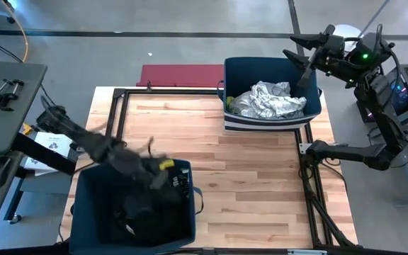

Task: Sort clothes
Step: Adjust the bottom laundry bin

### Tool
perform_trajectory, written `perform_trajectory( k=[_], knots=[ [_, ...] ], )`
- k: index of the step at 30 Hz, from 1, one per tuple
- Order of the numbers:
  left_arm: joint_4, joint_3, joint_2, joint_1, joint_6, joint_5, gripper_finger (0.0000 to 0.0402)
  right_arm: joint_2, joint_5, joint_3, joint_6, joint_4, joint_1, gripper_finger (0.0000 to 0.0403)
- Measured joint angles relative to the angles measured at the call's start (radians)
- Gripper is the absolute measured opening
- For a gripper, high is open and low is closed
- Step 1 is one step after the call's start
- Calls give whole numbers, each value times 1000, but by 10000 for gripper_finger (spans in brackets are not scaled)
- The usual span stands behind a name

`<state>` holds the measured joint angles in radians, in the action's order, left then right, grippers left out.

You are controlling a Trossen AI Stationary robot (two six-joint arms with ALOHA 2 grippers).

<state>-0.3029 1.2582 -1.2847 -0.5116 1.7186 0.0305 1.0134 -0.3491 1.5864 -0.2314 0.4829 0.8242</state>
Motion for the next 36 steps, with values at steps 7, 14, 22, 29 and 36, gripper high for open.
perform_trajectory(
  k=[7, 14, 22, 29, 36],
  knots=[
    [-504, 280, 9, 212, -609, -102, 48, -10, -1, 0, 198, -27, 0, 216],
    [-1200, 310, 9, 438, -745, -158, 3, -33, -1, 0, 333, -40, 0, 216],
    [-955, -38, 24, 461, -875, 213, 0, -86, -1, 0, 399, -32, 0, 216],
    [-737, -184, 19, 304, -712, 339, 0, -119, 0, 0, 414, -27, 0, 216],
    [-763, -165, 61, 268, -610, 269, 0, -124, 1, 0, 407, -15, 0, 216]
  ],
)
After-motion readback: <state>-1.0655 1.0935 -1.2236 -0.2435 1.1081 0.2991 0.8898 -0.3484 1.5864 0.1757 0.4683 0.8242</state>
